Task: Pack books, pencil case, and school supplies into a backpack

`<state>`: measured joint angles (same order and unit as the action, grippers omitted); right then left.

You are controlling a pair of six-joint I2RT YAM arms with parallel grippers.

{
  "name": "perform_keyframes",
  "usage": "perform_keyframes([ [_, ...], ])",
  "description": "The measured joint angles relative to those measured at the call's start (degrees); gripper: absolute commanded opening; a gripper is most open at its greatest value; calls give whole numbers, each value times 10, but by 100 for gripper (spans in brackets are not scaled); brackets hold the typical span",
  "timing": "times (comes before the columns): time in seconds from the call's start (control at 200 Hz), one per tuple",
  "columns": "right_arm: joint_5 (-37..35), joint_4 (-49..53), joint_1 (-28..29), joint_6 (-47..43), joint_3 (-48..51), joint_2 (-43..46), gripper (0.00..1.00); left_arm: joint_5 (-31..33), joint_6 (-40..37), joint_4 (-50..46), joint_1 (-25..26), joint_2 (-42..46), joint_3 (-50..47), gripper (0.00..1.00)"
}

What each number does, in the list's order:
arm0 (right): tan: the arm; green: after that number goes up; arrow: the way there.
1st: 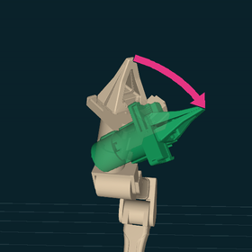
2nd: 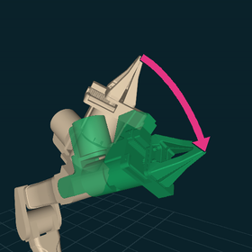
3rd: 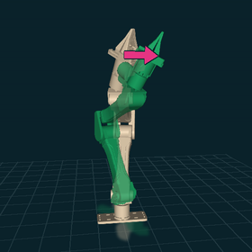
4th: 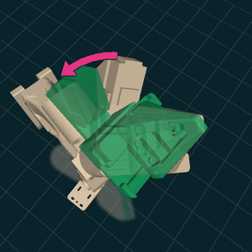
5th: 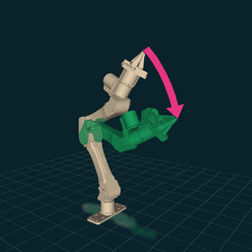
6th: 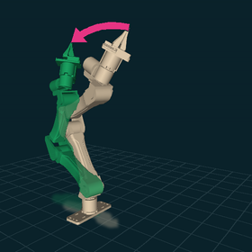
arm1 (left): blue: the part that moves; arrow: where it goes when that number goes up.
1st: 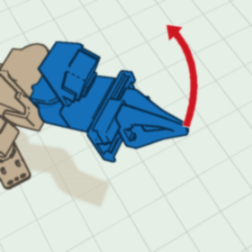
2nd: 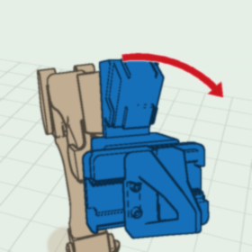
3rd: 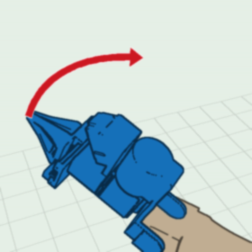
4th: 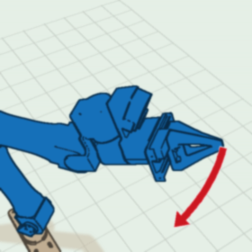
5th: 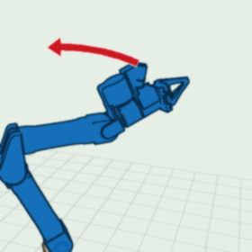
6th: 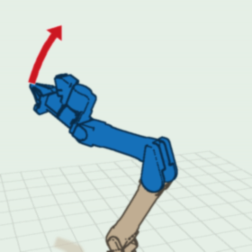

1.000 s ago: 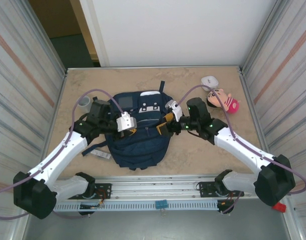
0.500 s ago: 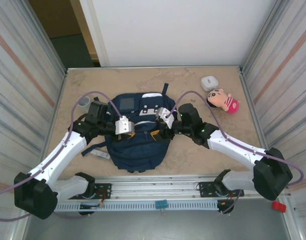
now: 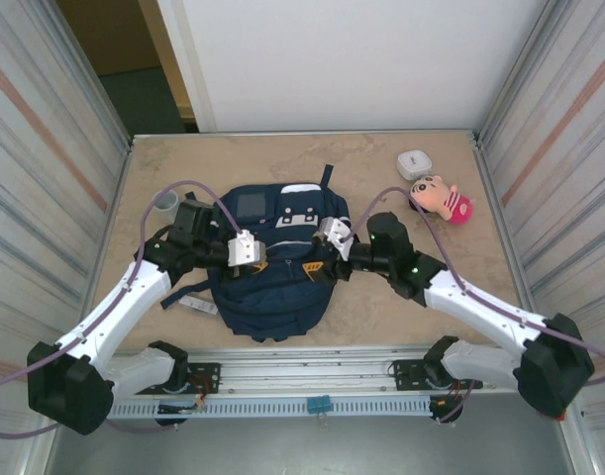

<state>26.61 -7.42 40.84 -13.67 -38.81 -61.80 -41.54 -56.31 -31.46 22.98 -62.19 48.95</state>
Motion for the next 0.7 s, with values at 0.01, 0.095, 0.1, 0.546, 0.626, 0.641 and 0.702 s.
perform_keyframes([
  [0.01,0,-2,-1,0,3,5,75,0,0,0,0,0,0,0],
  [0.095,0,-9,-5,-4,17,35,75,0,0,0,0,2,0,0],
  [0.1,0,-9,-5,-4,17,35,75,0,0,0,0,2,0,0],
  [0.546,30,-16,3,-13,-25,-66,65,-16,-24,1,0,6,-10,0],
  [0.626,33,-14,5,-20,-39,-83,54,-19,-24,2,0,6,-10,0],
  [0.641,33,-13,5,-23,-41,-85,51,-19,-24,2,0,6,-10,0],
  [0.702,38,-9,5,-26,-46,-90,38,-19,-24,5,0,6,-10,0],
])
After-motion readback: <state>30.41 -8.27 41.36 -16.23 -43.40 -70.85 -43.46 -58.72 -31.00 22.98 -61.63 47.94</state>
